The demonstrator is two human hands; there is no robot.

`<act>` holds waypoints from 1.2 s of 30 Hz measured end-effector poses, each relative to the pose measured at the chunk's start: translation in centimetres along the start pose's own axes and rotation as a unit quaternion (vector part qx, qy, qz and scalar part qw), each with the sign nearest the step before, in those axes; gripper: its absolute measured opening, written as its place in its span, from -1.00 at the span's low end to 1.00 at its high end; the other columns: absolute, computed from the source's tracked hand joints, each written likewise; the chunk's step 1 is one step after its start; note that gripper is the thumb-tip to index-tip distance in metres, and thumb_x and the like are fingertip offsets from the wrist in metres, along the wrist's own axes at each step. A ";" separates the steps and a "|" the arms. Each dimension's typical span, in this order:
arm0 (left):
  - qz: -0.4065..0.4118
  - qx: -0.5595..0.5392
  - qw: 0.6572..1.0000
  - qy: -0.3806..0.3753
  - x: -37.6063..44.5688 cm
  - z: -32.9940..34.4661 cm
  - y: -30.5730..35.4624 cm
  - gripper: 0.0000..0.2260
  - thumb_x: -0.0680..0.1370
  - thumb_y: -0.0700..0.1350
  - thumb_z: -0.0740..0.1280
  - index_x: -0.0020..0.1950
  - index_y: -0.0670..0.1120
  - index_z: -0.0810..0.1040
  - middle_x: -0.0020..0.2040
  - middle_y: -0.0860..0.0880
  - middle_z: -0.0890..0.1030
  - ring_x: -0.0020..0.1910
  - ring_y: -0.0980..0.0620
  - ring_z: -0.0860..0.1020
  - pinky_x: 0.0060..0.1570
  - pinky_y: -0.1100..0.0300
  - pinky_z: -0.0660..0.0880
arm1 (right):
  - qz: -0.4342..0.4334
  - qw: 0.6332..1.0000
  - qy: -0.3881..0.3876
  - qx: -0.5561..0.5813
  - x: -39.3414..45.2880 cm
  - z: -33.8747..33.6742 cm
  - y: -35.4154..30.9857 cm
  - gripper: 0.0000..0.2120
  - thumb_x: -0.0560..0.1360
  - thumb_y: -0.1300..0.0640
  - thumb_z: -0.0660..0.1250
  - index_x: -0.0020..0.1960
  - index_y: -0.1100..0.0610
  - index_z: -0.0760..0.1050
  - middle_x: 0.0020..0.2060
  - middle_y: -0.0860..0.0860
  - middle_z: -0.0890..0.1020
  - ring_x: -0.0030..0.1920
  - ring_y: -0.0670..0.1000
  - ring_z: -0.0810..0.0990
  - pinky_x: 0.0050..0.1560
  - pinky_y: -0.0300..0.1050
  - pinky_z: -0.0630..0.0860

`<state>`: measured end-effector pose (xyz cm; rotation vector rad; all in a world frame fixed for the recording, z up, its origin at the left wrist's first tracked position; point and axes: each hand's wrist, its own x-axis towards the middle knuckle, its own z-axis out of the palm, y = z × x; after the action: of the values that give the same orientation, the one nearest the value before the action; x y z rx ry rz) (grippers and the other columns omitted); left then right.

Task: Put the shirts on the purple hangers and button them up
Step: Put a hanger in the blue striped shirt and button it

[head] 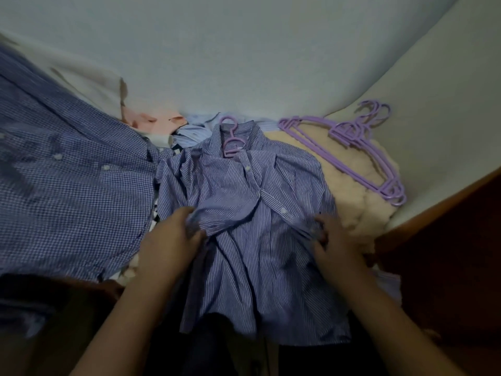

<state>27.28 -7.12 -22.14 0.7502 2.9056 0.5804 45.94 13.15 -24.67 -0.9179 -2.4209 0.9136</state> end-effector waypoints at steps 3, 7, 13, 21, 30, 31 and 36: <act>0.037 -0.066 0.995 0.059 -3.5 0.2 2.3 -0.57 0.49 -0.04 0.40 0.34 0.00 0.44 0.19 -0.06 0.56 0.16 -0.12 0.53 0.04 0.02 0.46 | 0.006 0.998 -0.047 0.049 -1.0 1.0 -1.7 -0.63 0.45 0.41 0.24 0.17 0.07 0.41 -0.23 -0.08 0.40 -0.31 -0.09 0.37 -0.27 -0.26 0.31; 0.044 -0.017 0.999 -0.025 -7.0 3.0 4.0 -0.55 0.54 0.08 0.29 0.41 0.13 0.30 0.24 0.03 0.55 0.19 -0.03 0.53 0.08 0.12 0.43 | -0.002 1.000 -0.027 0.003 -1.8 1.8 -2.1 -0.60 0.45 0.33 0.29 0.26 0.13 0.44 -0.02 0.07 0.48 -0.11 0.00 0.47 0.00 -0.05 0.45; 0.043 -0.003 0.991 -0.125 -7.0 5.6 4.4 -0.46 0.54 0.11 0.29 0.48 0.13 0.20 0.18 0.00 0.59 0.21 -0.03 0.53 0.10 0.14 0.43 | 0.098 0.974 -0.065 -0.193 -1.4 -0.3 -0.2 -0.47 0.45 0.06 0.32 0.39 0.02 0.27 0.29 0.05 0.40 0.32 0.12 0.35 0.27 0.09 0.27; 0.026 -0.125 0.986 -0.106 -3.6 6.8 5.4 -0.49 0.48 0.05 0.39 0.41 0.07 0.37 0.11 -0.01 0.60 0.12 -0.04 0.56 0.09 0.11 0.48 | 0.072 0.981 -0.181 0.018 -1.9 0.1 -1.9 -0.62 0.46 0.23 0.30 0.25 0.05 0.36 -0.33 -0.14 0.41 -0.24 -0.04 0.47 -0.23 -0.18 0.36; -0.028 -0.272 0.960 -0.054 -0.7 8.7 6.7 -0.53 0.47 -0.08 0.44 0.36 -0.03 0.43 -0.11 0.09 0.55 -0.13 0.07 0.55 -0.06 0.23 0.44 | 0.068 0.977 -0.080 0.185 0.9 2.5 -3.1 -0.78 0.52 0.24 0.31 0.14 0.05 0.49 -0.24 -0.08 0.53 -0.27 -0.16 0.49 -0.26 -0.42 0.39; -0.030 -0.281 0.958 -0.050 -0.5 8.8 6.8 -0.51 0.46 -0.07 0.45 0.37 -0.03 0.42 -0.11 0.10 0.55 -0.13 0.09 0.55 -0.06 0.23 0.45 | 0.059 0.980 -0.072 0.174 1.6 2.7 -3.2 -0.77 0.53 0.23 0.30 0.17 0.08 0.50 -0.17 -0.08 0.57 -0.20 -0.14 0.52 -0.19 -0.41 0.40; -0.036 -0.286 0.957 -0.048 0.8 9.6 7.2 -0.60 0.48 -0.11 0.41 0.29 -0.03 0.46 -0.12 0.11 0.57 -0.16 0.12 0.55 -0.12 0.25 0.46 | 0.024 0.991 -0.087 0.098 4.4 5.3 -3.5 -0.74 0.56 0.24 0.21 0.23 0.16 0.49 -0.10 0.00 0.57 -0.22 -0.15 0.49 -0.29 -0.53 0.31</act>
<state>31.50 2.36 -28.30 0.5629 2.4564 1.2537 38.37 11.97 -25.44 -0.8587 -2.4042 1.2723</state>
